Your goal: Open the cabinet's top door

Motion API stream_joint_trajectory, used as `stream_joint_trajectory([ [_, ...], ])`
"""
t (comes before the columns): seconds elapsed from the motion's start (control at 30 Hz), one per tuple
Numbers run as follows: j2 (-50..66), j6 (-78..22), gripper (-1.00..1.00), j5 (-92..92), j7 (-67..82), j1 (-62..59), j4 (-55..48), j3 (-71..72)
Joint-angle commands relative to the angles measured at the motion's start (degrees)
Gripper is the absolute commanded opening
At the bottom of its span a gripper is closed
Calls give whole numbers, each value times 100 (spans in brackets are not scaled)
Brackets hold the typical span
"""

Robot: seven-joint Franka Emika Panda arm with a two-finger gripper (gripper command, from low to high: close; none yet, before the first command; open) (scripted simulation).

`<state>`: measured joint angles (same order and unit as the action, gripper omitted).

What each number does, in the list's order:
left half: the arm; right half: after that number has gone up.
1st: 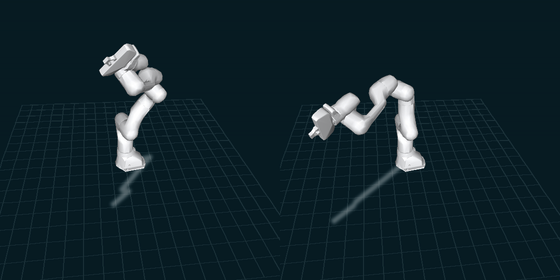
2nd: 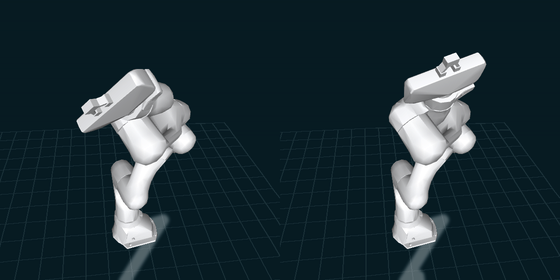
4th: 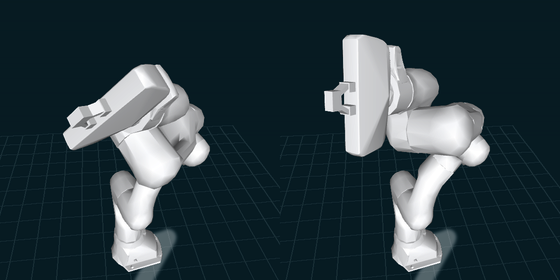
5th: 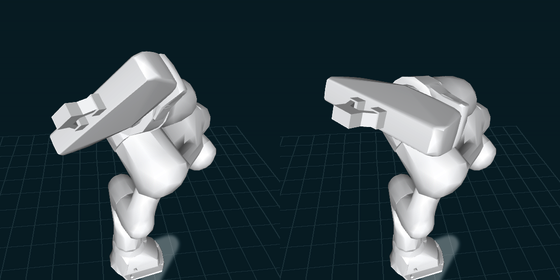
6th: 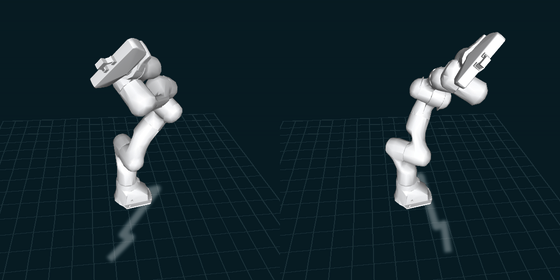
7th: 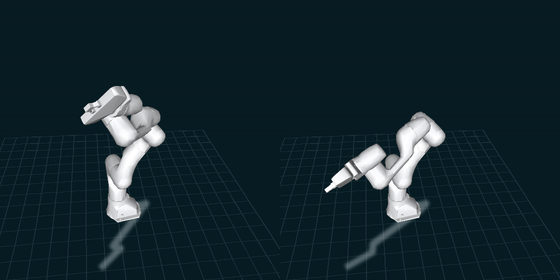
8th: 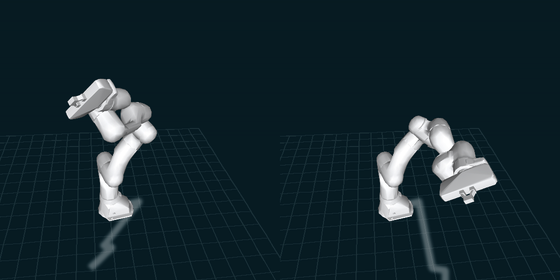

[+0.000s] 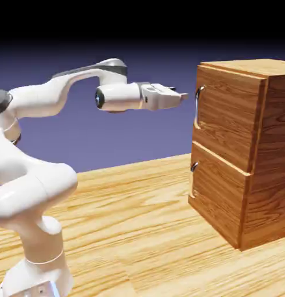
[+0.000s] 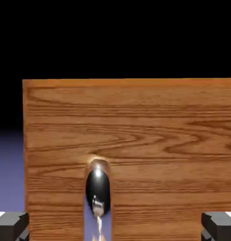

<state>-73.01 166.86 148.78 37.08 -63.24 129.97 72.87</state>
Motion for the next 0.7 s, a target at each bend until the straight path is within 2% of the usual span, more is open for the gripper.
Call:
stream_joint_trajectory([
  [0.0, -68, -12, 0, 250, 133, -107, -52, 122],
  [0.13, -266, -47, 0, 982, 525, -422, -205, 481],
  [0.3, -213, -141, 0, 1035, 466, -1338, -1002, 735],
  [0.33, -213, -141, -100, 1035, 466, -1338, -1002, 735],
  [0.37, -213, -141, -100, 1035, 466, -1338, -1002, 735],
  [0.67, -194, -2147, -100, 983, 908, -130, 867, 42],
])
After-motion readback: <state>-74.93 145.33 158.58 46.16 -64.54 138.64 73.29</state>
